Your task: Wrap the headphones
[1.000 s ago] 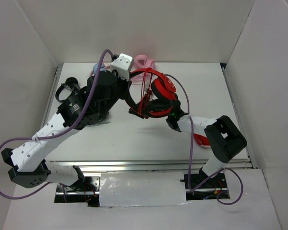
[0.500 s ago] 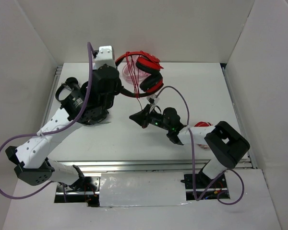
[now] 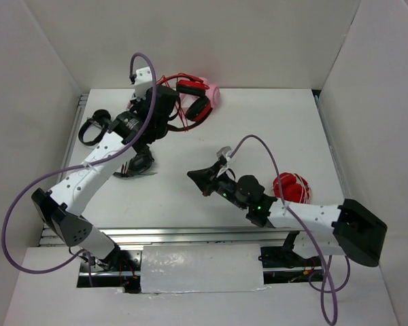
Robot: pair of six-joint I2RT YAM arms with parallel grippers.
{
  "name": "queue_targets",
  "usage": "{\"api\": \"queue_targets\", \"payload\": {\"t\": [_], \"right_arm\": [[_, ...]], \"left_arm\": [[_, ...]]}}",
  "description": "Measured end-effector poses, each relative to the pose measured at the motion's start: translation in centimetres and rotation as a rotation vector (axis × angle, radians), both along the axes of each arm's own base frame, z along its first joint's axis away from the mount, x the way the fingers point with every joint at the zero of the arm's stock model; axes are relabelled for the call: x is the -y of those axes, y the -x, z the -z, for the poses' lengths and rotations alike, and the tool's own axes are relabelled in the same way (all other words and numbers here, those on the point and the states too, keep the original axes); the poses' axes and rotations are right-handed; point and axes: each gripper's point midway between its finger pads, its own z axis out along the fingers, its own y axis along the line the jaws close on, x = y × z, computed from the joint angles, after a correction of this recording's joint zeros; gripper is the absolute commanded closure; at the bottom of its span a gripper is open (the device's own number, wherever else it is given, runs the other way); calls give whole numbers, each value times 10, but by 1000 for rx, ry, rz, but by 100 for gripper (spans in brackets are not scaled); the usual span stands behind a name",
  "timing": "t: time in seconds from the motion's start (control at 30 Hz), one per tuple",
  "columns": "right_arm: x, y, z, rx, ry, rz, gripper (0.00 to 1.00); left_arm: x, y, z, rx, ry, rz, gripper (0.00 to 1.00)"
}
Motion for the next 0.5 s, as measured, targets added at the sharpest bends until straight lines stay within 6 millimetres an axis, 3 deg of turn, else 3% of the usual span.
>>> {"api": "queue_targets", "payload": {"t": [0.1,0.2,0.23,0.27,0.3,0.37,0.5], "right_arm": [[12,3,-11,32,8,50,100],[19,-2,-8,42,40,99,65],[21,-5,-4,44,58,117,42],[24,-8,1,44,73,130,30],[27,-11,6,43,88,143,11],[32,-16,14,43,112,159,0],[44,-26,30,47,150,184,0]], "left_arm": [[-4,-4,15,-35,-14,-3,100],[0,-4,21,-52,-14,24,100],[3,-4,21,-52,-10,36,100],[6,-4,20,-50,-10,50,100],[8,-5,18,-44,-6,61,100],[13,-3,16,-39,-6,79,100],[22,4,8,-27,-21,124,100]]}}
